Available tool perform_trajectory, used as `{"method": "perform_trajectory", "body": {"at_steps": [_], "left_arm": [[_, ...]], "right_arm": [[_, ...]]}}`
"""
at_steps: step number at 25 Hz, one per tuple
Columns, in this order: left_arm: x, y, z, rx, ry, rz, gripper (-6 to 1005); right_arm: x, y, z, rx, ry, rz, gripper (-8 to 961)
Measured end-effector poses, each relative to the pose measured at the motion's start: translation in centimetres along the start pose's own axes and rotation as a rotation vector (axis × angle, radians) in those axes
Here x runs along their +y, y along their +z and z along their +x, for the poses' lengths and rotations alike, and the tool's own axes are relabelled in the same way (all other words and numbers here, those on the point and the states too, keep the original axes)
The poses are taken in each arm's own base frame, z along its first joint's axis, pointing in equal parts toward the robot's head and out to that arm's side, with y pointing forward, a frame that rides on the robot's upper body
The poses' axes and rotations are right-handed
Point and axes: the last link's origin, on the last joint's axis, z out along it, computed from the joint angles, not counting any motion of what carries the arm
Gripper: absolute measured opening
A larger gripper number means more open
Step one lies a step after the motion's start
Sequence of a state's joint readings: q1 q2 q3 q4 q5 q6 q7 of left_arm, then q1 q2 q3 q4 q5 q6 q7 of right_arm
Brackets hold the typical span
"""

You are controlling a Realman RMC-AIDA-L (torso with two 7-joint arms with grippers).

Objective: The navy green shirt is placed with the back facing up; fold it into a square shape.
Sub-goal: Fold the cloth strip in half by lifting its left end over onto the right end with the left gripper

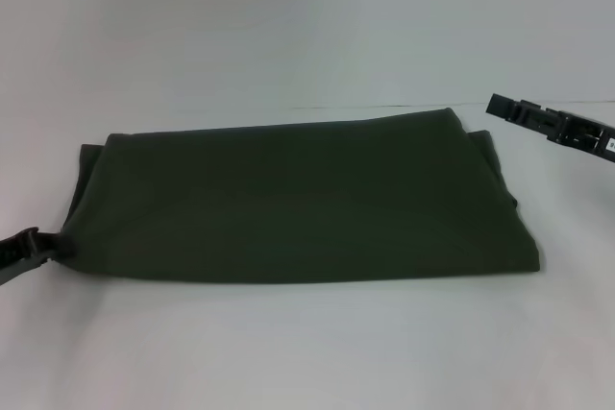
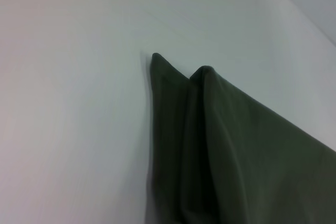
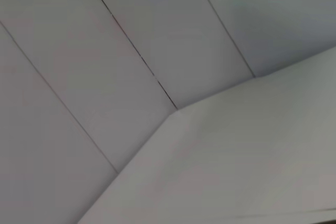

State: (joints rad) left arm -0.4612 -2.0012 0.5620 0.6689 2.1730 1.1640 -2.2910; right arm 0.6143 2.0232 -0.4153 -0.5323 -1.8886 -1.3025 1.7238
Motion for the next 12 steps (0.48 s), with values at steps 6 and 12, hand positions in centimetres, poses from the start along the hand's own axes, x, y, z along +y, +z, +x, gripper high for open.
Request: {"method": "perform_trajectory", "body": {"at_steps": [6, 12], "left_arm": [[-1.1, -1.6, -0.5, 0.031, -0.024, -0.002, 49], [-3.2, -4.0, -0.7, 0.075, -0.044, 0.029, 49]], "right_arm": [[0.4, 0.3, -0.2, -0.024, -0.001, -0.016, 842], [1.1, 1.5, -0.3, -0.041, -0.002, -0.035, 841]]}}
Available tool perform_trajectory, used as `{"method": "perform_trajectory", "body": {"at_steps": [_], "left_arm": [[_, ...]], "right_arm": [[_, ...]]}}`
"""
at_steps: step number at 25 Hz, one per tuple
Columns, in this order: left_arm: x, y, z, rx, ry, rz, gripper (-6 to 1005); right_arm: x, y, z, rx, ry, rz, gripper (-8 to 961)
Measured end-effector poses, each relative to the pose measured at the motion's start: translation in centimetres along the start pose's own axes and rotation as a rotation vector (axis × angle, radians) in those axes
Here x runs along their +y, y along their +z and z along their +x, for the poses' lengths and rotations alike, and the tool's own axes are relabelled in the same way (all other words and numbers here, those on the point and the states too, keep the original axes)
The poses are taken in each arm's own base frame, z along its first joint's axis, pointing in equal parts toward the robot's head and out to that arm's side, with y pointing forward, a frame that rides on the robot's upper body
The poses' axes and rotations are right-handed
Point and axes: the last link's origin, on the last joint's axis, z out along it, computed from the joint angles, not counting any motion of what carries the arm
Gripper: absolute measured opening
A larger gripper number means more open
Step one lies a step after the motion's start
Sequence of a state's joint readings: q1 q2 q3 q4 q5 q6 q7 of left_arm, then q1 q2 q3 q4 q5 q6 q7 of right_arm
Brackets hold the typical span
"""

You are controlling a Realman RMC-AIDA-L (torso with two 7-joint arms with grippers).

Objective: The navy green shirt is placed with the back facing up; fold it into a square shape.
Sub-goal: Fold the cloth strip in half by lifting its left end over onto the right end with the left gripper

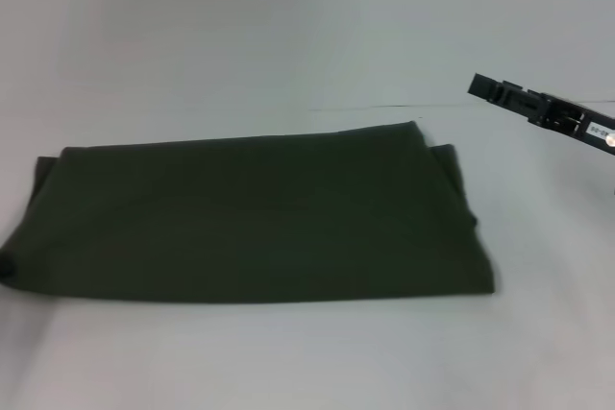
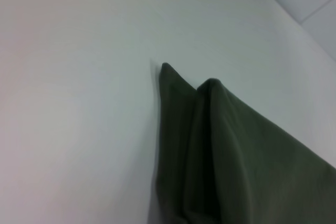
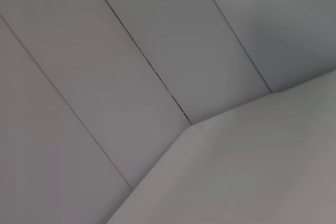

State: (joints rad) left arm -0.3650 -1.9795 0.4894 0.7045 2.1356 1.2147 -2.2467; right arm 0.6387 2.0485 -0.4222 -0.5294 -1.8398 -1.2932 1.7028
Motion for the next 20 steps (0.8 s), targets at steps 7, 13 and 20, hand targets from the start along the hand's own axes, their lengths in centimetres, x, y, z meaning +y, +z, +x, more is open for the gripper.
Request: {"method": "perform_trajectory", "body": {"at_steps": [7, 13, 20], "left_arm": [[-3.4, -4.0, 0.4, 0.071, -0.038, 0.078, 49], [-6.0, -7.2, 0.5, 0.113, -0.056, 0.18, 48], [-4.7, -7.8, 1.7, 0.127, -0.035, 0.096, 48]], "right_arm": [[0.8, 1.8, 0.3, -0.004, 0.005, -0.011, 841], [1.2, 2.9, 0.4, 0.0, 0.008, -0.008, 840], [1.2, 3.0, 0.3, 0.005, 0.003, -0.008, 840]]}}
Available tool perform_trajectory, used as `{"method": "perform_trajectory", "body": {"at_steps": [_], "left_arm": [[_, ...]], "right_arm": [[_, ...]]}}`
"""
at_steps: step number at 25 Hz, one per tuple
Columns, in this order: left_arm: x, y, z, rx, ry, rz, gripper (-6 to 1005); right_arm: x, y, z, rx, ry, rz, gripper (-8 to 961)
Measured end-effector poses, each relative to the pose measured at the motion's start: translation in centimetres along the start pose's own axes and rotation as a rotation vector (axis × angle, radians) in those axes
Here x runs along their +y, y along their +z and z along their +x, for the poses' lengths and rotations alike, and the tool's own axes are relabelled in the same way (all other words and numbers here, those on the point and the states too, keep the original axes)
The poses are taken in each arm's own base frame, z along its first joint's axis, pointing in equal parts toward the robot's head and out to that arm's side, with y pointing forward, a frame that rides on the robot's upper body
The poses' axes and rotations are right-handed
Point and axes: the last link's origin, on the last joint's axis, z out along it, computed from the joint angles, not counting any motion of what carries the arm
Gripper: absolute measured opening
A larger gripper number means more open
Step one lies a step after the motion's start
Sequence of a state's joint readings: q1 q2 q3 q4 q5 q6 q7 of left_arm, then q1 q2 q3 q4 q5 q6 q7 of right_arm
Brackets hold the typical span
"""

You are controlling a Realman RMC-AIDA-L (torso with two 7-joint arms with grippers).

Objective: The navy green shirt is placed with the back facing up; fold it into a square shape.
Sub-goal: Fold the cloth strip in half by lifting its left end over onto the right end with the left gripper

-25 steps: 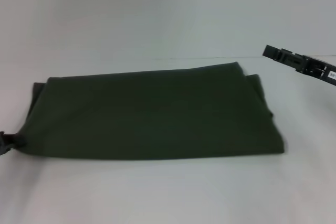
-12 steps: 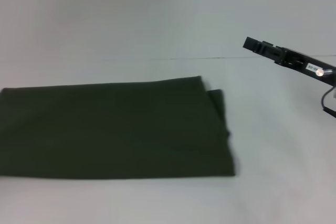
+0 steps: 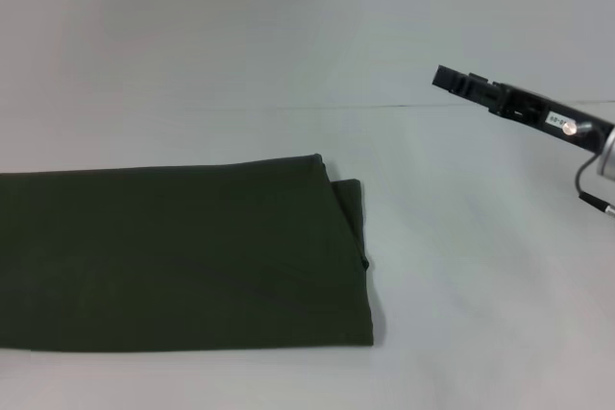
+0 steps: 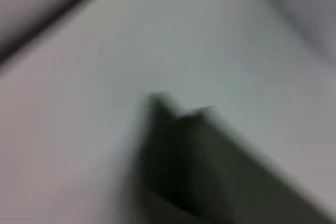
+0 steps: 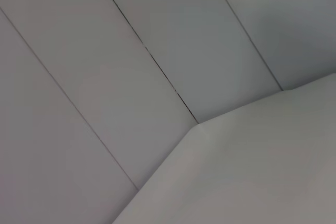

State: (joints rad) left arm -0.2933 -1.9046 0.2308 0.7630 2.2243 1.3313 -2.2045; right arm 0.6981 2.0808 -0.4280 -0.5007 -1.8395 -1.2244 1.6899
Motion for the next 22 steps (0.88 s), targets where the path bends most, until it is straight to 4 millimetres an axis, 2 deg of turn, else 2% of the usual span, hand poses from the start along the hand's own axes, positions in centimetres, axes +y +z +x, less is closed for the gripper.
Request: {"method": "perform_trajectory", "body": {"at_steps": [4, 7, 10, 13, 16, 17, 19, 22], "left_arm": [[7.1, 1.2, 1.5, -0.012, 0.064, -0.348, 48], [13.2, 3.9, 1.8, -0.069, 0.132, -0.55, 48], [19.9, 7.8, 0.1, -0.182, 0.202, -0.696, 48], [25.2, 11.4, -3.3, -0.293, 0.254, -0.759, 48], [28.6, 14.6, -7.6, -0.386, 0.262, -0.771, 56], [29.2, 15.3, -8.8, -0.411, 0.254, -0.775, 62], [29.9, 16.8, -11.7, -0.442, 0.204, -0.782, 76], [29.8, 17.7, -15.2, -0.435, 0.141, -0.795, 96]], "right_arm": [[-0.6, -1.3, 0.3, -0.003, 0.004, 0.012, 840], [-1.5, -3.6, 0.4, -0.018, 0.007, 0.031, 839], [-2.8, -7.0, 0.2, -0.053, 0.016, 0.063, 839], [-4.1, -10.8, -0.1, -0.095, 0.021, 0.103, 839], [-5.1, -13.9, -0.4, -0.123, 0.008, 0.144, 839], [-5.3, -14.9, -0.6, -0.13, 0.0, 0.158, 839], [-5.8, -16.3, -1.0, -0.142, -0.012, 0.186, 838], [-6.2, -17.4, -1.5, -0.149, -0.033, 0.207, 838]]}}
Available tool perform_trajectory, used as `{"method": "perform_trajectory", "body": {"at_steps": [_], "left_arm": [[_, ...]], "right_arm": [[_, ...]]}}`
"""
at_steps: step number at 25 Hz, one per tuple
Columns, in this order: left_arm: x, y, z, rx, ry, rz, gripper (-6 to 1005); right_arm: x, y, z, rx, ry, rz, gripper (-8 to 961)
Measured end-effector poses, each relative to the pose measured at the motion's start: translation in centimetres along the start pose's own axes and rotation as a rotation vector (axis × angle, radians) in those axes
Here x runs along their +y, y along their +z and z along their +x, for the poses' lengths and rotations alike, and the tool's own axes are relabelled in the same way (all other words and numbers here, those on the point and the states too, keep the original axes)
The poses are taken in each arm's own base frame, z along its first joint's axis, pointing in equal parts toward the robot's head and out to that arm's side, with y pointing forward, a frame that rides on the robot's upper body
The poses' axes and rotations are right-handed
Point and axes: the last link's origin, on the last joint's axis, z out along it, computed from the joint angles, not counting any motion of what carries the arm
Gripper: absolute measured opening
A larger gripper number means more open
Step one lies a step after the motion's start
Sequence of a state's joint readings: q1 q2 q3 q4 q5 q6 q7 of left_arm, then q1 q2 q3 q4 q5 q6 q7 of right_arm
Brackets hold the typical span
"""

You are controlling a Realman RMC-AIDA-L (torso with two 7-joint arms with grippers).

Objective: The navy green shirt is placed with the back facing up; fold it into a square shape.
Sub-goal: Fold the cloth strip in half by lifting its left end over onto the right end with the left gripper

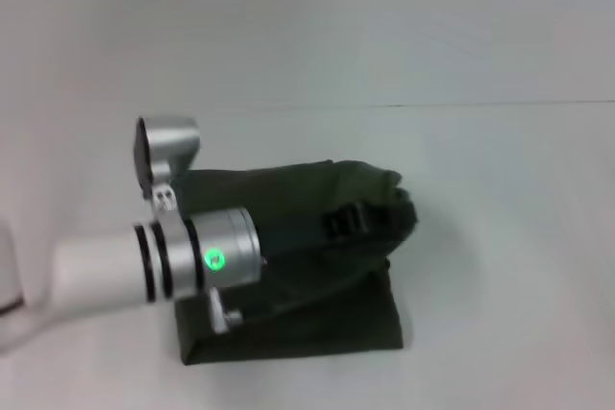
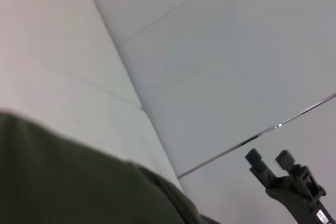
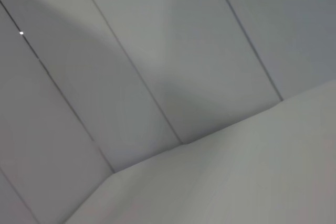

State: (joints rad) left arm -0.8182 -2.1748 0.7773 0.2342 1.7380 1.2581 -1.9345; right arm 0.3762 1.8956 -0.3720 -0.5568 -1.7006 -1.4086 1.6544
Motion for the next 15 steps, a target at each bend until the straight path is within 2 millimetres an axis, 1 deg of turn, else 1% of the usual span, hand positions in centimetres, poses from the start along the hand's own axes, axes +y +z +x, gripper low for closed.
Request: {"method": "perform_trajectory", "body": {"at_steps": [2, 5, 7, 9, 12, 14, 15], "left_arm": [[-0.1, 0.5, -1.1, 0.035, -0.003, -0.023, 109], [0.3, 0.7, -2.0, 0.048, -0.004, -0.059, 129], [0.7, 0.5, -2.3, 0.045, -0.005, -0.096, 143], [1.4, -0.2, -2.3, 0.048, 0.002, -0.157, 156], [2.0, -1.5, -1.7, 0.08, 0.019, -0.217, 278], [1.8, -2.9, -0.9, 0.135, 0.032, -0.223, 359], [1.4, -3.8, -0.2, 0.173, 0.044, -0.2, 399]], "right_arm": [[-0.2, -0.2, -0.3, 0.001, -0.015, 0.006, 838], [-0.2, -0.2, -0.6, 0.005, -0.032, 0.009, 838], [-0.2, 0.1, -0.8, 0.005, -0.038, 0.009, 838], [-0.2, 0.4, -0.9, 0.006, -0.038, 0.01, 838], [0.0, 1.1, -0.8, 0.012, -0.031, 0.003, 838], [0.1, 1.5, -0.7, 0.019, -0.022, -0.001, 838], [0.2, 1.7, -0.6, 0.027, -0.014, -0.004, 838]]}}
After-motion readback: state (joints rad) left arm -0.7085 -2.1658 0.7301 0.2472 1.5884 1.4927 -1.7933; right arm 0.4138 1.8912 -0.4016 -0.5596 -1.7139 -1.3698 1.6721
